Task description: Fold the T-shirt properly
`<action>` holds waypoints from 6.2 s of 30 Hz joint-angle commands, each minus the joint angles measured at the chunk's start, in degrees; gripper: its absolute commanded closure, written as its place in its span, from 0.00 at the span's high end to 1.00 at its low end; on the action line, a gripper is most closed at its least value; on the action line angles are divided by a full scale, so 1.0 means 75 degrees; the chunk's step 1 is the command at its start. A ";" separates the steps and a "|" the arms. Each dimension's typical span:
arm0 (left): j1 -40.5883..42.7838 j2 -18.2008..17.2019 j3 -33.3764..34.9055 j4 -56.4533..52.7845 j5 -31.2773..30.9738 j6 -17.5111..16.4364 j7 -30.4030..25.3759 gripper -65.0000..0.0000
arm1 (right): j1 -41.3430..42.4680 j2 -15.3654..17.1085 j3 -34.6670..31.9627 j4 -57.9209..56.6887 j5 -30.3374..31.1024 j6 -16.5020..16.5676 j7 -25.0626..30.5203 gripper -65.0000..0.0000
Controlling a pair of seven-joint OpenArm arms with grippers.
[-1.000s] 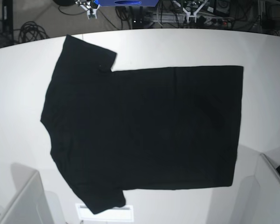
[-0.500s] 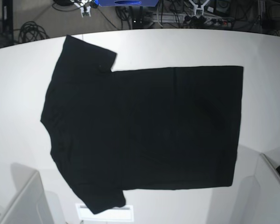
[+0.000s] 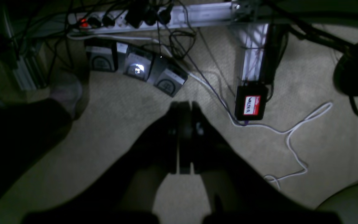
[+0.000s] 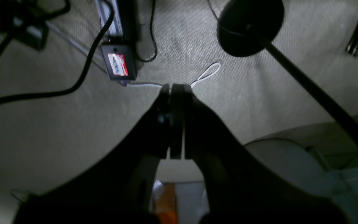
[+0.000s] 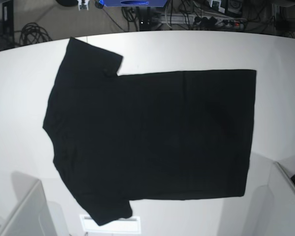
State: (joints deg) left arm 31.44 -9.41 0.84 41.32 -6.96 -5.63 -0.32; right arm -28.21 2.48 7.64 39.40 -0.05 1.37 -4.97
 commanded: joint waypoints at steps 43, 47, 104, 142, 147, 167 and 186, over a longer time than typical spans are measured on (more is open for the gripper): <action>0.4828 -0.0521 -0.2134 0.9559 -0.0812 -0.0029 0.0013 0.00 | -0.0160 -0.1263 0.3629 1.0108 0.0037 0.2531 -0.5708 0.00; 0.4664 -0.0908 -0.2298 0.9524 -0.2266 -0.0029 0.0060 0.00 | 0.0614 -0.1298 0.4110 1.0096 0.0189 0.3727 -0.6528 0.00; -0.0388 -0.0650 -0.5639 0.6546 -0.5372 -0.1342 0.4678 0.63 | 0.1915 -0.0993 0.4614 0.7014 0.3225 0.5151 -0.8286 0.00; -0.0904 -0.0721 -0.4068 0.5820 -0.5372 -0.1318 0.4866 0.00 | 0.1493 -0.0911 0.4707 0.7787 0.3237 0.5151 -0.8275 0.00; -0.0377 -0.0732 -0.4068 0.6687 -0.5360 -0.1318 0.4866 0.00 | 0.1024 -0.0911 0.4707 0.8491 0.3248 0.5151 -0.8286 0.00; 0.0678 -0.0803 -0.4068 0.8598 -0.5419 -0.1295 0.4889 0.00 | 0.0660 -0.0899 0.4696 1.0038 0.3272 0.5151 -0.8369 0.00; -0.1256 -0.0498 -0.5311 0.8726 -0.5372 -0.1283 0.7515 0.00 | 0.2817 -0.0313 0.4614 0.9768 0.3213 0.4735 -0.9236 0.00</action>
State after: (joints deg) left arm 22.06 -12.45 -38.59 106.10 -46.78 -15.07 57.01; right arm -7.31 -0.47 42.19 111.94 23.90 37.06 -74.83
